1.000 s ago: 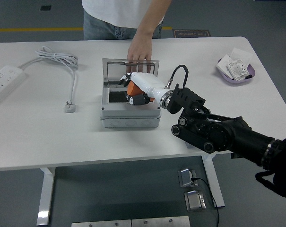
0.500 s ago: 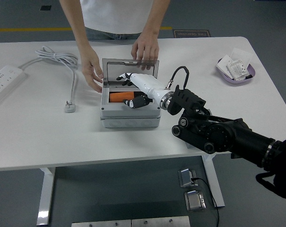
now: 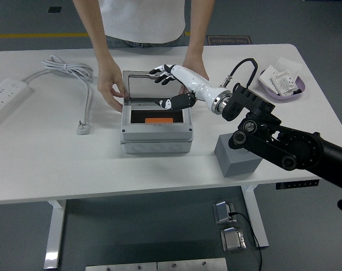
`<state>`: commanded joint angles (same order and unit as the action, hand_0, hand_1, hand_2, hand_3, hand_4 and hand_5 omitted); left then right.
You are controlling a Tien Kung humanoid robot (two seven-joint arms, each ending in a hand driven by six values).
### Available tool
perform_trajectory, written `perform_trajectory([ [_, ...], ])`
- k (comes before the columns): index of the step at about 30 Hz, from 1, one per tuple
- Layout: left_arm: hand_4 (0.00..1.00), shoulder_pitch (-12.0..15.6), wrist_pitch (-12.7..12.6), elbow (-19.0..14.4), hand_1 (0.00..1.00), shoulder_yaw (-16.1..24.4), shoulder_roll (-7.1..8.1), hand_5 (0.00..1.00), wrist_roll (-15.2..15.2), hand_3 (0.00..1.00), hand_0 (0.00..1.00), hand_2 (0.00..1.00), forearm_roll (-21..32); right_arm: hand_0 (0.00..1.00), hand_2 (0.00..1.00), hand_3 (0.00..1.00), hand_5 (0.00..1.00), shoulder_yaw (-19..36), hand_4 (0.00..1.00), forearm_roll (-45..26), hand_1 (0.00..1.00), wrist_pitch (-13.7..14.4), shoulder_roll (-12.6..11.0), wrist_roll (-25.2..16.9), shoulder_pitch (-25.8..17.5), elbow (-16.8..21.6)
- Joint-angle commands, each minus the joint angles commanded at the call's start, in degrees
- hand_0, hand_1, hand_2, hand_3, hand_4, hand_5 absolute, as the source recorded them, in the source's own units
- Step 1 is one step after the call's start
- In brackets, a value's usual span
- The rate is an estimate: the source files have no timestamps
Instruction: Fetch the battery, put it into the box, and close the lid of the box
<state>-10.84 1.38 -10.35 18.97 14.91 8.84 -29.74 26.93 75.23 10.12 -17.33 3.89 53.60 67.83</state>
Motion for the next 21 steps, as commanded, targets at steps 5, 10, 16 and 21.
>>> perform_trajectory([
  [5,0.499,-0.14,0.11,-0.07,0.69,0.21,0.0,0.145,0.15,0.597,0.573,0.556,-0.39,0.821,0.742,0.837,0.142,0.33,0.778,-1.33,0.716,-0.8,0.91,-0.73,3.72,-5.52],
  [10,0.494,-0.21,0.22,-0.08,0.688,1.28,0.26,0.141,0.5,0.597,0.572,0.555,-1.66,0.82,0.744,0.835,0.146,-1.35,0.782,-4.15,0.712,-1.02,2.78,-2.34,6.65,-11.98],
  [16,0.492,-0.3,0.29,-0.08,0.688,2.47,0.44,0.139,0.83,0.597,0.572,0.553,-3.16,0.824,0.744,0.836,0.147,-4.11,0.784,-8.07,0.712,0.01,5.56,-4.38,7.29,-19.38],
  [21,0.492,-0.46,0.37,-0.08,0.688,2.75,0.33,0.139,0.91,0.597,0.572,0.553,-3.8,0.827,0.745,0.828,0.157,-6.09,0.791,-10.04,0.712,0.83,7.39,-5.75,6.02,-21.63],
])
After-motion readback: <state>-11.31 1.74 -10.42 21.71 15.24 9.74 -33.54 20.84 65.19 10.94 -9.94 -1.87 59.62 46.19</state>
